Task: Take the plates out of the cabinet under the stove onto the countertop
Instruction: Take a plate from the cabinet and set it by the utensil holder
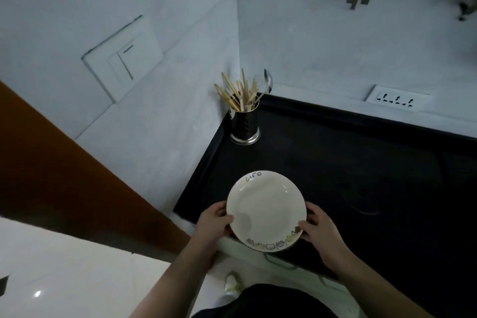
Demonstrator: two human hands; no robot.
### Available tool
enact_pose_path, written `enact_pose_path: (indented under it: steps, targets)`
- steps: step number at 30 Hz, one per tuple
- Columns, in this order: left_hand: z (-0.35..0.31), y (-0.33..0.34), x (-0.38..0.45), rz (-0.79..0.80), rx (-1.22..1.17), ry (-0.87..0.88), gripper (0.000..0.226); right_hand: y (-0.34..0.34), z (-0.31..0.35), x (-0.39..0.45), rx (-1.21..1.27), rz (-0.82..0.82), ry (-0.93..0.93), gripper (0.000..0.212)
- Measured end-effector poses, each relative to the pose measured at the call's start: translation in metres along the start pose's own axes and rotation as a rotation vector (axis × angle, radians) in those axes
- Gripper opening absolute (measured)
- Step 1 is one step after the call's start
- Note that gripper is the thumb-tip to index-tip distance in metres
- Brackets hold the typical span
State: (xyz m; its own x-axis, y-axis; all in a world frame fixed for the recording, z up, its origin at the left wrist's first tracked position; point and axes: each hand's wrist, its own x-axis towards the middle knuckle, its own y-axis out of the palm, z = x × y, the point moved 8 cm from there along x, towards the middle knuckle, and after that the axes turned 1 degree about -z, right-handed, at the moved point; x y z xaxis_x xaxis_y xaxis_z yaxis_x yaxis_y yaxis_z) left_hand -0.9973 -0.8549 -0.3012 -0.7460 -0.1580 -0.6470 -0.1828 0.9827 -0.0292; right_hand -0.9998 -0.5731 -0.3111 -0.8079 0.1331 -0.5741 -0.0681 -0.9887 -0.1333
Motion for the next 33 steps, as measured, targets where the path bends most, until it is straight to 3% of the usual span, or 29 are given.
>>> enact_pose_path:
  steps: [12, 33]
  targets:
    - [-0.044, -0.012, 0.096, 0.022, 0.037, 0.009, 0.045, 0.037, 0.013, 0.058, 0.016, -0.099, 0.024, 0.061]
    - [-0.055, 0.015, 0.131, 0.005, 0.049, -0.039, 0.042, 0.018, 0.024, 0.101, -0.124, -0.128, 0.056, 0.058]
